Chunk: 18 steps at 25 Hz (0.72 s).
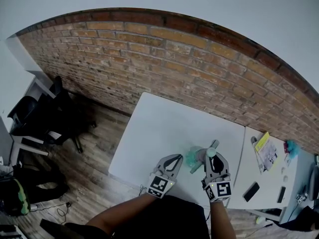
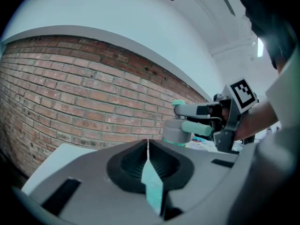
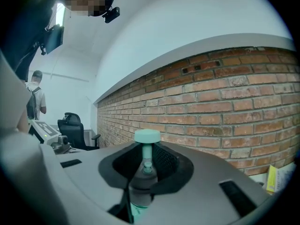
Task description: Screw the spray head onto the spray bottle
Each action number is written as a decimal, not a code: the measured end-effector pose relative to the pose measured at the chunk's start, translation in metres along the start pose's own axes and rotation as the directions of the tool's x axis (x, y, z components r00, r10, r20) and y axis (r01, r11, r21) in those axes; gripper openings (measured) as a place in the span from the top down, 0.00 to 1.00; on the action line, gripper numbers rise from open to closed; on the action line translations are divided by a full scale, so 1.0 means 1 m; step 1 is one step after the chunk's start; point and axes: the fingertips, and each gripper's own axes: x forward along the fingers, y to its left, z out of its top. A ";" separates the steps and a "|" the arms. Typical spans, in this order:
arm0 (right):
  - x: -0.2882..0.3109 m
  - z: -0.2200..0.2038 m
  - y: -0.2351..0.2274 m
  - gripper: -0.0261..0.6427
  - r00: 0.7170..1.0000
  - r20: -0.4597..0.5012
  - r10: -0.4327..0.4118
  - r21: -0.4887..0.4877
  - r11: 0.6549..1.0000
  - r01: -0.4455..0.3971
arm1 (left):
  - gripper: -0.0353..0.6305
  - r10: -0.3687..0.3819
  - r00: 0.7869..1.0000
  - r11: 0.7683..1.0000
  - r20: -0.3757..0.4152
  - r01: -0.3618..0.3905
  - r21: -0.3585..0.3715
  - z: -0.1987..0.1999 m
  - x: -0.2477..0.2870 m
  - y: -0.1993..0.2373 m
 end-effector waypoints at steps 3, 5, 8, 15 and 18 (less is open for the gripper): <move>-0.002 -0.001 0.001 0.86 1.000 0.013 -0.019 -0.030 0.999 0.020 | 0.94 -0.007 1.000 1.000 -0.003 0.007 0.010 -0.002 0.001 -0.001; -0.003 0.000 0.001 0.86 0.999 0.026 -0.034 -0.028 0.999 0.035 | 0.94 -0.011 1.000 1.000 -0.005 0.011 0.017 -0.004 0.002 -0.002; -0.003 0.001 0.002 0.86 0.999 0.035 -0.038 -0.012 0.999 0.038 | 0.94 -0.011 1.000 1.000 -0.012 0.011 0.014 -0.006 0.002 -0.004; 0.003 0.004 0.003 0.86 0.998 0.049 -0.028 -0.007 1.000 0.029 | 0.94 -0.007 1.000 1.000 -0.024 0.007 -0.002 -0.008 -0.002 -0.008; 0.005 -0.002 0.003 0.86 0.999 0.030 -0.024 -0.013 1.000 0.025 | 0.94 -0.002 1.000 1.000 -0.032 0.002 0.005 -0.012 -0.005 -0.007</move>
